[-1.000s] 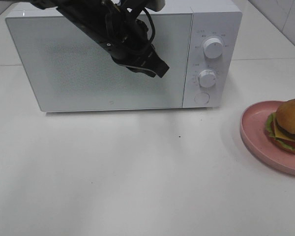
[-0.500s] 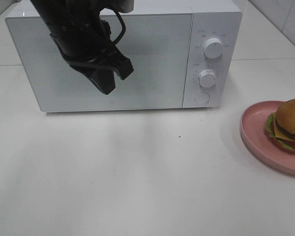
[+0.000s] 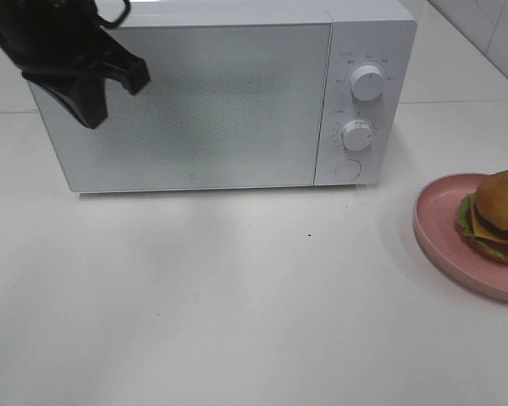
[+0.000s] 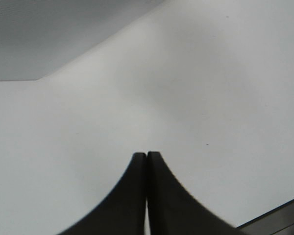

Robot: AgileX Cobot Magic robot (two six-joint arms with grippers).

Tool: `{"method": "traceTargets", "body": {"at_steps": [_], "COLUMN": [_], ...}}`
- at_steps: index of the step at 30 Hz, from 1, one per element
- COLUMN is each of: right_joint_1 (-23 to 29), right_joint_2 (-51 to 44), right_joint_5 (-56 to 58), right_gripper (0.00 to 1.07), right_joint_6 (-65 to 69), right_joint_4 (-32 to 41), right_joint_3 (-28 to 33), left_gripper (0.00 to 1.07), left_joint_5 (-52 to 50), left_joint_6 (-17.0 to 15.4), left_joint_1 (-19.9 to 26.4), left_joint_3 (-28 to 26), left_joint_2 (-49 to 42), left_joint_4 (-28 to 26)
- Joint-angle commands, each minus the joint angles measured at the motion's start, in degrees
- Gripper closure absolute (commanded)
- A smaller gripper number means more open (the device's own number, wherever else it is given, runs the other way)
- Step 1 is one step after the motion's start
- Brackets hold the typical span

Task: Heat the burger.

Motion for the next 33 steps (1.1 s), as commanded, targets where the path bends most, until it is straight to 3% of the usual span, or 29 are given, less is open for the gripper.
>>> {"method": "traceTargets", "body": {"at_steps": [1,3,5,10,14,16,19,21,24,26,29,31,33], "right_joint_1": [0.1,0.1,0.1,0.1,0.1,0.1,0.1,0.1,0.1,0.1,0.1,0.1,0.1], "right_joint_2": [-1.5,-1.5,-1.5,-1.5,-1.5,-1.5,-1.5,-1.5,-1.5,-1.5,-1.5,-1.5,-1.5], "right_joint_5": [-0.7,-0.7,-0.7,-0.7,-0.7,-0.7,-0.7,-0.7,-0.7,-0.7,-0.7,-0.7,-0.7], "right_gripper": [0.43,0.43,0.43,0.43,0.43,0.43,0.43,0.43,0.43,0.43,0.43,0.43,0.43], "right_joint_6": [0.3,0.3,0.3,0.3,0.3,0.3,0.3,0.3,0.3,0.3,0.3,0.3,0.3], "right_joint_4": [-0.4,-0.4,-0.4,-0.4,-0.4,-0.4,-0.4,-0.4,-0.4,-0.4,-0.4,-0.4,-0.4], "right_joint_3": [0.2,0.2,0.2,0.2,0.2,0.2,0.2,0.2,0.2,0.2,0.2,0.2,0.2], "left_gripper": [1.06,1.06,1.06,1.06,1.06,1.06,1.06,1.06,1.06,1.06,1.06,1.06,1.06], "left_joint_5": [3.8,3.8,3.8,3.8,3.8,3.8,3.8,3.8,3.8,3.7,3.7,2.6,2.3], "left_joint_6": [-0.7,-0.9,-2.2,-4.0,-4.0,-4.0,-4.0,-3.9,-3.9,-3.9,-3.9,-3.9,-3.9], "left_joint_1": [6.3,7.9,13.6,17.8,18.4,18.4,18.4,18.4,18.4,18.4,18.4,18.4,18.4], "left_joint_3": [1.8,2.3,5.0,9.0,12.9,19.0,20.2,25.0,26.2,30.9,31.7,35.9,37.1], "left_joint_2": [-3.0,-4.0,-7.4,-11.3,-15.5,-21.7,-23.1,-30.5,-32.5,-40.3,-41.9,-50.2,-52.0], "left_joint_4": [-1.5,-1.5,-1.1,-1.0,-0.4,-0.5,-0.5,-0.7,-0.9,-1.5,-1.5,-1.5,-1.5]}}
